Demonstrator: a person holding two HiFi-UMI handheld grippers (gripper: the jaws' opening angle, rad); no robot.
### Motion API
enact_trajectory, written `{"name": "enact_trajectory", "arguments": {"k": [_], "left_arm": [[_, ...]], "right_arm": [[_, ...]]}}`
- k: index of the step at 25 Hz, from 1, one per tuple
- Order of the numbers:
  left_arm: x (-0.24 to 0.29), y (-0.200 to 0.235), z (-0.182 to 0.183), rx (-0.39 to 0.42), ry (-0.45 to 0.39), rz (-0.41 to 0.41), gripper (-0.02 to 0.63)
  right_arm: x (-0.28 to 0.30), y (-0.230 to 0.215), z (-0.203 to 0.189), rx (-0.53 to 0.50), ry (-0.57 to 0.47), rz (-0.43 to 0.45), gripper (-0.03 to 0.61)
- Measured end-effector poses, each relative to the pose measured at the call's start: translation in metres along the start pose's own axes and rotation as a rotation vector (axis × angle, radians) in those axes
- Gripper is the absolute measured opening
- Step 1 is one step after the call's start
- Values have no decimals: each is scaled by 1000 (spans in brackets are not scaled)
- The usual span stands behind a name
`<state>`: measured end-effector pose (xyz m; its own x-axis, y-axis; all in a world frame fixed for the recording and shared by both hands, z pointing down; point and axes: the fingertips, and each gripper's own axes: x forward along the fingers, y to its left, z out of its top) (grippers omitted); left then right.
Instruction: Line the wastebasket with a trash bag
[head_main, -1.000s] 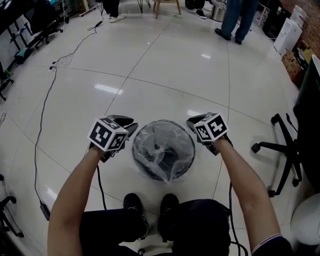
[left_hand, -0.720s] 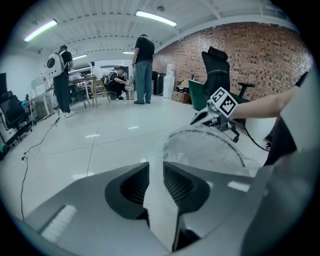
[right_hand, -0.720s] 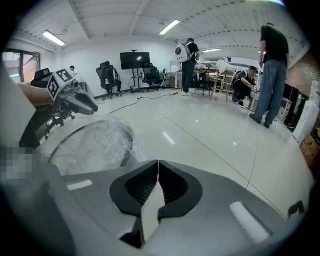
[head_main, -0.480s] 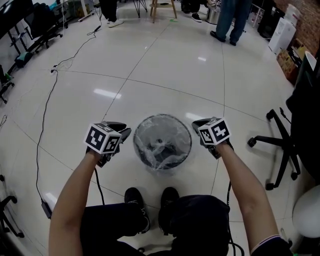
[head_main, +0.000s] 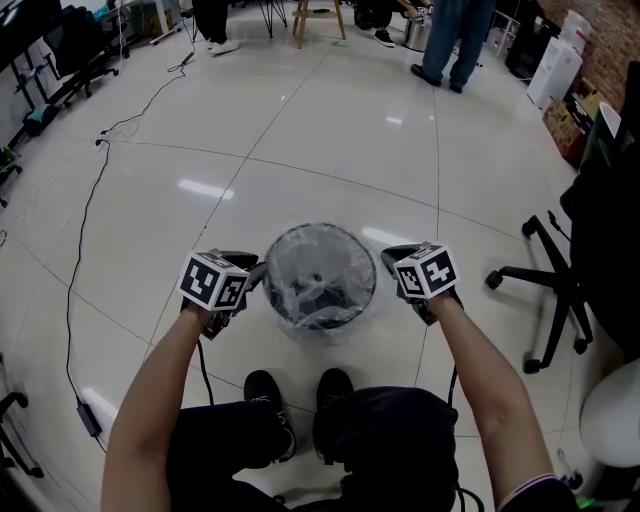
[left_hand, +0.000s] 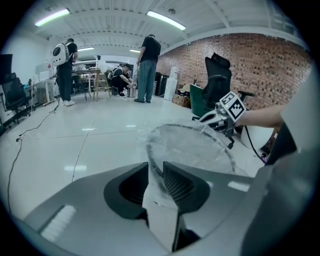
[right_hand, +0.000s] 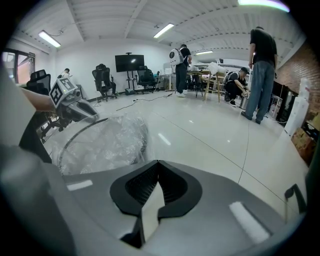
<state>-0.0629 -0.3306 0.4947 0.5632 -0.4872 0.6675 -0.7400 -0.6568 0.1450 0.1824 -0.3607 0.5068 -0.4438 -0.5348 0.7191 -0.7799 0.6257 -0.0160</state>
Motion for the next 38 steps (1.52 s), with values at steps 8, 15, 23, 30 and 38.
{"name": "enact_trajectory", "arguments": {"k": [8,15,23,30,38], "left_arm": [[-3,4,-7,41,47,20,12],[1,17,-40,56,141,67,12],[19,12,-47,82,161,63,12],[15,10,-50,80,165,69,12],[8,0,-45,82,135,37,81]], "right_arm": [[-3,-2,0,-5,3,-9,3],[3,-1,-12,9,16,-7,3],[14,-3,-30,31,30,8,3],[10,-5,-33,60,-5,22,8],[1,-8,-32,110,-55,31,14]]}}
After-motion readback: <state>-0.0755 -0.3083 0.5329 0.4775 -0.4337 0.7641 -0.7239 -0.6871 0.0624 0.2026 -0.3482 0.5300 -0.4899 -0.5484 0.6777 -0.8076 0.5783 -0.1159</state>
